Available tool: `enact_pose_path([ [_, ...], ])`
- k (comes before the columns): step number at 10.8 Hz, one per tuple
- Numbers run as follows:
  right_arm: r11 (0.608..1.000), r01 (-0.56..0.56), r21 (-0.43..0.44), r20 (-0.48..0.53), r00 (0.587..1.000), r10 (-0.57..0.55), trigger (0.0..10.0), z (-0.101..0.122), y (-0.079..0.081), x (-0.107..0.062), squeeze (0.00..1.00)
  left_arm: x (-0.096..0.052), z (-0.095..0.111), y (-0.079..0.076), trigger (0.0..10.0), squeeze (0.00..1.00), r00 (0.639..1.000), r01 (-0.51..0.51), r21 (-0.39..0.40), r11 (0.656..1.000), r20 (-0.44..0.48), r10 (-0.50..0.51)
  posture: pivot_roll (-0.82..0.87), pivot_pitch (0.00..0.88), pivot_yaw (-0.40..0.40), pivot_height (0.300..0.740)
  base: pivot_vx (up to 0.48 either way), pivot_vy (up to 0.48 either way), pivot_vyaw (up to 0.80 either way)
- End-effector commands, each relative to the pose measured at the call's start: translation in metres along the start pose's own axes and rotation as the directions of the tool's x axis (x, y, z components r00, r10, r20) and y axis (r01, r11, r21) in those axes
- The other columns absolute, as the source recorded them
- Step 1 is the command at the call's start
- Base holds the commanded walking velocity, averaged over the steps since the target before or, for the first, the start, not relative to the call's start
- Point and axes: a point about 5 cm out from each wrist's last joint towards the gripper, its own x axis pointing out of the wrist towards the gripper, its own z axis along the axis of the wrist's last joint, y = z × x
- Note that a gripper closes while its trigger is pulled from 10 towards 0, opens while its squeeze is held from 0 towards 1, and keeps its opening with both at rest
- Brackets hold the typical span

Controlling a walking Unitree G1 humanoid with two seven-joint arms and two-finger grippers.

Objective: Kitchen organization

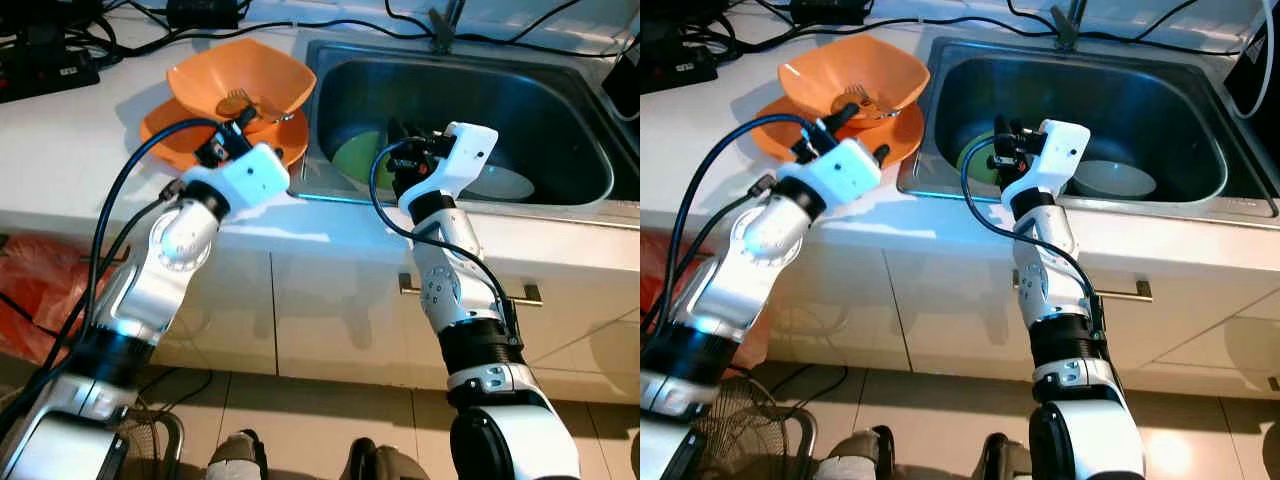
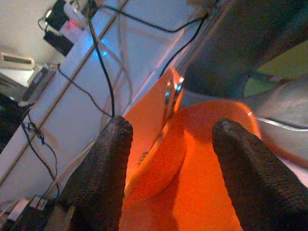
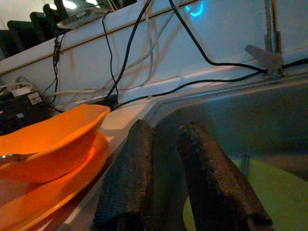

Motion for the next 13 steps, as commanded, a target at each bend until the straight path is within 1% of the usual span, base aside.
enact_pose_path([
  [1, 1.0, 0.003, 0.001, 0.003, 1.0, -0.003, 10.0, 0.0, -0.001, -0.001, 0.0, 0.003, 0.001, 0.0, 10.0, 0.0, 1.0, -0.009, 0.012, 1.0, 0.006, 0.009, 0.11, 0.133, -0.05, 0.74, 0.0, 0.0, 0.0],
  [3, 1.0, 0.005, 0.0, 0.007, 1.0, -0.005, 10.0, 0.001, -0.001, 0.0, 0.0, 0.014, 0.0, 0.003, 10.0, 0.0, 1.0, -0.024, 0.034, 0.999, 0.0, 0.024, 0.11, 0.131, -0.048, 0.74, 0.0, 0.0, 0.0],
  [4, 1.0, 0.006, 0.0, 0.007, 1.0, -0.006, 10.0, 0.001, -0.002, 0.0, 0.0, 0.017, 0.0, 0.004, 10.0, 0.0, 1.0, -0.03, 0.036, 0.999, -0.001, 0.03, 0.11, 0.131, -0.048, 0.74, 0.0, 0.0, 0.0],
  [5, 1.0, 0.007, 0.001, 0.008, 1.0, -0.007, 10.0, 0.001, -0.001, 0.0, 0.0, 0.021, 0.001, 0.004, 9.1, 0.0, 0.999, -0.032, 0.035, 0.999, 0.006, 0.032, 0.1, 0.129, -0.045, 0.74, 0.0, 0.0, 0.0],
  [6, 1.0, 0.008, 0.002, 0.009, 1.0, -0.008, 10.0, 0.001, -0.001, 0.0, 0.0, 0.022, 0.003, 0.004, 7.0, 0.0, 0.999, -0.032, 0.032, 0.999, 0.011, 0.032, 0.1, 0.128, -0.044, 0.74, 0.0, 0.0, 0.0],
  [7, 1.0, 0.009, 0.002, 0.009, 1.0, -0.009, 10.0, 0.001, -0.001, 0.0, 0.0, 0.024, 0.003, 0.003, 4.6, 0.0, 0.999, -0.029, 0.033, 0.999, 0.018, 0.028, 0.1, 0.128, -0.042, 0.74, 0.0, 0.0, 0.0],
  [9, 1.0, 0.012, 0.002, 0.009, 1.0, -0.012, 10.0, 0.001, -0.002, -0.001, 0.0, 0.028, 0.003, 0.002, 3.5, 0.0, 0.999, -0.025, 0.037, 0.999, 0.026, 0.024, 0.1, 0.129, -0.041, 0.74, 0.0, 0.0, 0.0],
  [11, 1.0, 0.012, 0.002, 0.009, 1.0, -0.012, 10.0, 0.001, -0.002, -0.001, 0.0, 0.03, 0.003, 0.001, 4.3, 0.0, 0.999, -0.022, 0.039, 0.999, 0.029, 0.021, 0.1, 0.128, -0.04, 0.74, 0.0, 0.0, 0.0],
  [12, 1.0, 0.012, 0.002, 0.01, 1.0, -0.012, 10.0, 0.001, -0.002, -0.001, 0.0, 0.03, 0.003, 0.001, 5.6, 0.0, 0.999, -0.021, 0.041, 0.999, 0.027, 0.02, 0.1, 0.127, -0.039, 0.74, 0.0, 0.0, 0.0],
  [13, 1.0, 0.013, 0.002, 0.011, 1.0, -0.013, 10.0, 0.001, -0.002, -0.001, 0.0, 0.032, 0.003, 0.0, 4.7, 0.0, 0.999, -0.021, 0.046, 0.999, 0.027, 0.02, 0.1, 0.126, -0.037, 0.74, 0.0, 0.0, 0.0],
])
